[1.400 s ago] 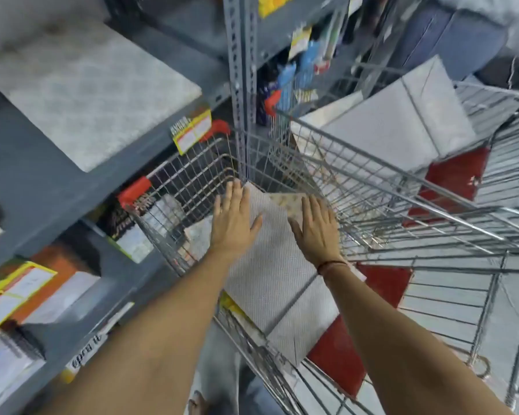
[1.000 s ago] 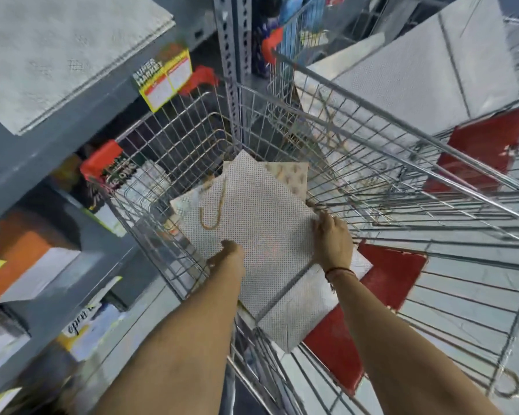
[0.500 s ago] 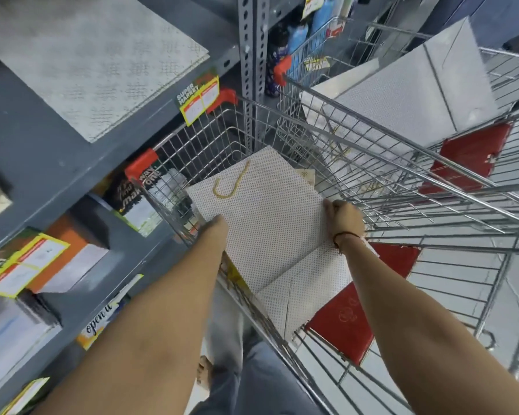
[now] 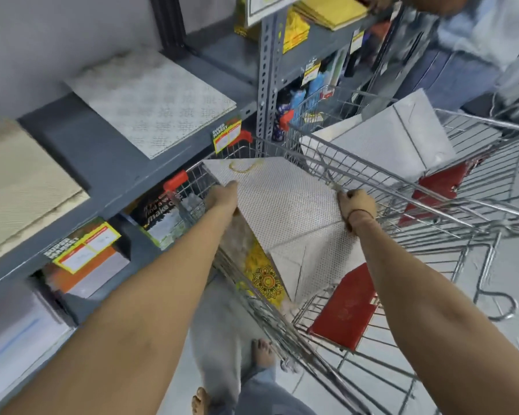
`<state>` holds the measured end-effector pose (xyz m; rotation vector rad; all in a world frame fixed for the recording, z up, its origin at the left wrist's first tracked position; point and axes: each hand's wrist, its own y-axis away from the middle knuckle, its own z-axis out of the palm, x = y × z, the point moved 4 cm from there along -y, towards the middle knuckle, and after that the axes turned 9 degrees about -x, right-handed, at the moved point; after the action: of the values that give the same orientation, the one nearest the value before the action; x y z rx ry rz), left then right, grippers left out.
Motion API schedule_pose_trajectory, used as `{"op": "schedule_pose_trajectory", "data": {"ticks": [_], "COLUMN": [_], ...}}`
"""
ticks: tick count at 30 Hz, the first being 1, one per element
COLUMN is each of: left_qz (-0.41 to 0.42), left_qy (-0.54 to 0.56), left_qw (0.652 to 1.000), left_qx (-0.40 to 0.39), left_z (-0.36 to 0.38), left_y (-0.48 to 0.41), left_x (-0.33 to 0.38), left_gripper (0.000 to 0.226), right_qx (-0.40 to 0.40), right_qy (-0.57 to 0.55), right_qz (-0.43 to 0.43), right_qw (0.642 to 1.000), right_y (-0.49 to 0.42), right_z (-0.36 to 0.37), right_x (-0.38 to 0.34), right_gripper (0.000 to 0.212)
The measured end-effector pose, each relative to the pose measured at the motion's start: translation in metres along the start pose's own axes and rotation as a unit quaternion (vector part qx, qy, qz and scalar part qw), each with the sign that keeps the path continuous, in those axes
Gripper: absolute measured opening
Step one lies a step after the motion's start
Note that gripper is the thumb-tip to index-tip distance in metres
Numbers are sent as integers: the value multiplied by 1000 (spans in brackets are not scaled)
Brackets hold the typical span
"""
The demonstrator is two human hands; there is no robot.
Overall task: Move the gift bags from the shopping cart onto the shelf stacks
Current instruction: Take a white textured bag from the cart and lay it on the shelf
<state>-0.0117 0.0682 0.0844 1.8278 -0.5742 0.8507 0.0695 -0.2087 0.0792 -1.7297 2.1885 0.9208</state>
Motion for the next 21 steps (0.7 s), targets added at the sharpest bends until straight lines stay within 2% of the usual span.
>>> {"op": "schedule_pose_trajectory", "data": {"ticks": [8, 12, 15, 18, 21], "left_qz": [128, 236, 288, 347, 382], "left_qy": [-6, 6, -6, 0, 77], "left_qw": [988, 965, 946, 919, 905], "left_qx": [81, 117, 149, 189, 169], "left_z": [-26, -44, -67, -99, -135], "left_y": [62, 90, 102, 106, 101], "left_x": [63, 87, 100, 105, 104], "left_gripper": [50, 46, 45, 39, 30], "right_qx": [94, 108, 110, 97, 91], "right_qy": [-107, -191, -241, -279, -301], "right_qz": [-24, -59, -78, -130, -208], "right_qw": [989, 974, 961, 946, 926], "right_y": [45, 64, 74, 81, 91], "right_z": [-20, -12, -4, 2, 2], "right_x": [-32, -50, -70, -95, -124], "right_gripper": [44, 35, 43, 43, 43]}}
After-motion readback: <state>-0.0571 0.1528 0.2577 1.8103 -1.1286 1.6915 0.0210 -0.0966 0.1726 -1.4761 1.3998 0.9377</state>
